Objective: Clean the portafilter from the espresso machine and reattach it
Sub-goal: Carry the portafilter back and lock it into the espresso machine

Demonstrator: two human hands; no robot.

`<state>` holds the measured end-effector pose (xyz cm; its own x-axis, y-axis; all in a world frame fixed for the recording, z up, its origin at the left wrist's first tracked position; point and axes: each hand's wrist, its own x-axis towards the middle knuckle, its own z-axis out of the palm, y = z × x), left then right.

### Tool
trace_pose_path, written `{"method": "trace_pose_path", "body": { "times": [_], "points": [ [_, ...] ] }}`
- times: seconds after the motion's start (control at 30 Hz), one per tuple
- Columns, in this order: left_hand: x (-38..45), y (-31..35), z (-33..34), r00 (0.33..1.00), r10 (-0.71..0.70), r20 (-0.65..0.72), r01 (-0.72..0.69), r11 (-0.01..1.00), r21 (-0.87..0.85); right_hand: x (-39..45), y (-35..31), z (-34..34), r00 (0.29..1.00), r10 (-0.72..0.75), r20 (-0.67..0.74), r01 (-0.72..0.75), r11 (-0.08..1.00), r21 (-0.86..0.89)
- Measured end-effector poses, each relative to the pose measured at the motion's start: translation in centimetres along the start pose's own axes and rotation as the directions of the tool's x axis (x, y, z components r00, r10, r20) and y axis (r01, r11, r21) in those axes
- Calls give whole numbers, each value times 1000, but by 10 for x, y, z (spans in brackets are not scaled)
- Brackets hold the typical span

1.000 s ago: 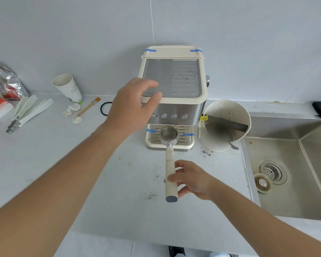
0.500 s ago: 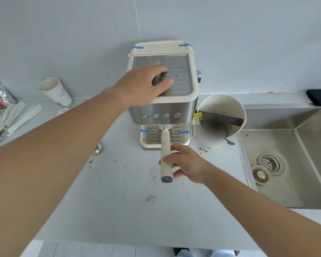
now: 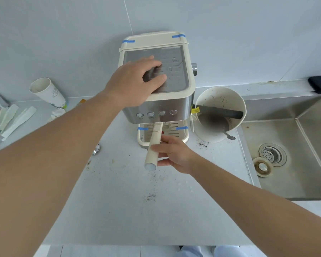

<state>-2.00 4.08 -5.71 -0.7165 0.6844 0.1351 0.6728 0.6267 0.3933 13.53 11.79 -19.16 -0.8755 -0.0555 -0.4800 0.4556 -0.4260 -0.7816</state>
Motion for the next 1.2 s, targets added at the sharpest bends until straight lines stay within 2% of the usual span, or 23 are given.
{"method": "trace_pose_path", "body": {
  "times": [0.27, 0.43, 0.77, 1.03, 1.2],
  "points": [
    [0, 0, 1, 1000, -24, -4, 24, 1000, -20, 20, 6, 27, 999, -30, -12, 31, 988, 152],
    [1, 1, 2, 999, -30, -18, 30, 999, -16, 31, 5, 40, 996, -48, -77, 65, 971, 228],
    [0, -1, 1, 999, -31, -30, 30, 998, -58, 49, 2, 75, 991, -60, -120, 105, 905, 413],
    [1, -4, 3, 998, -40, -43, 35, 994, -102, 56, -6, 66, 968, -47, -246, 155, 885, 440],
    [1, -4, 3, 998, -44, -40, 39, 993, -110, 57, -6, 65, 969, -31, -247, 134, 900, 415]
  ]
}}
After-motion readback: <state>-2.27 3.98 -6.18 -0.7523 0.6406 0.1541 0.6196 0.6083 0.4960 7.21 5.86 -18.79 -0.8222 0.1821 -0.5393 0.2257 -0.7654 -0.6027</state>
